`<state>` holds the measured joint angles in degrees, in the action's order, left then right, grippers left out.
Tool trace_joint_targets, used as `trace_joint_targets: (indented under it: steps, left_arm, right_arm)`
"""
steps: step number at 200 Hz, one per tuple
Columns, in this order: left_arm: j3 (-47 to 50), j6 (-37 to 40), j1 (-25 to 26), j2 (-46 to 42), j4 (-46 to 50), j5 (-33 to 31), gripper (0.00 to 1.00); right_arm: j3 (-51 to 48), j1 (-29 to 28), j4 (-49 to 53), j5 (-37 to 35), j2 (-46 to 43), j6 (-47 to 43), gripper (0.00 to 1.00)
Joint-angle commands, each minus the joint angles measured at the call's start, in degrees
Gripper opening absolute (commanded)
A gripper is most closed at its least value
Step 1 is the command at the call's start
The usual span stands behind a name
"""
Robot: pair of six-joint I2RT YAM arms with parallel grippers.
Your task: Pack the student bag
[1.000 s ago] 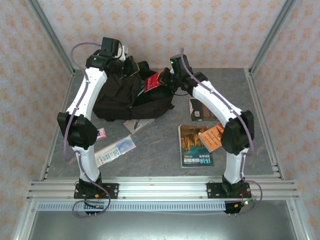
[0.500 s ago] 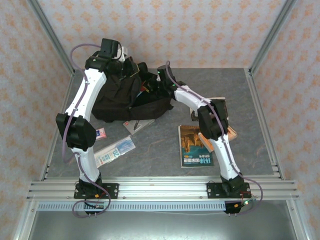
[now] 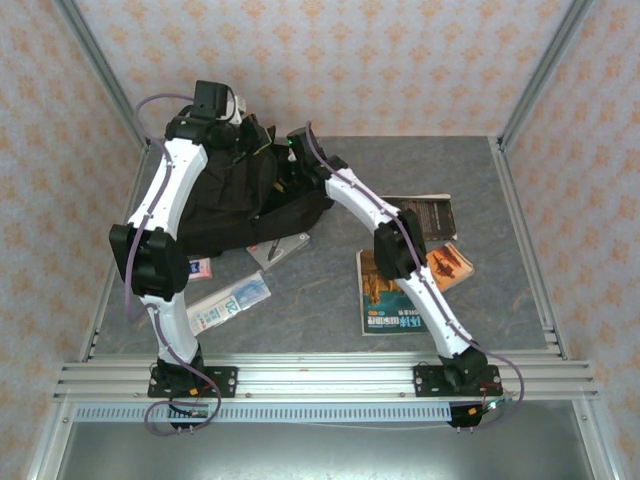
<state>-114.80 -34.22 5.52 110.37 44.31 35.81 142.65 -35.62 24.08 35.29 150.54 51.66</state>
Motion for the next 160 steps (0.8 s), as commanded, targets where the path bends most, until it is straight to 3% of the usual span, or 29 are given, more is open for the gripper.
trace_joint_targets:
  steps: [1,67,97,140,160]
  left_arm:
    - [-0.65,-0.59,-0.12,-3.40,-5.20,3.26,0.00]
    - [-3.75,0.68,0.08,-1.99,-3.17,1.22,0.00]
    - [-12.28,3.27,1.89,2.10,2.22,-2.34,0.00]
    - [-37.54,6.29,6.85,15.29,11.67,-5.67,0.00]
    - [-37.47,4.83,8.07,16.24,7.89,-5.70,0.00]
  right_arm:
    - [-4.70,0.62,4.09,-2.65,-8.03,-6.27,0.73]
    - [-28.57,2.74,-2.29,-11.19,-26.87,-12.98,0.74]
    - [-42.05,2.65,-7.82,-11.75,-34.47,-16.09,0.74]
    - [-47.99,1.57,-14.49,-8.41,-32.07,-13.64,0.69]
    - [-47.47,1.08,-15.73,-9.24,-30.26,-13.38,0.68]
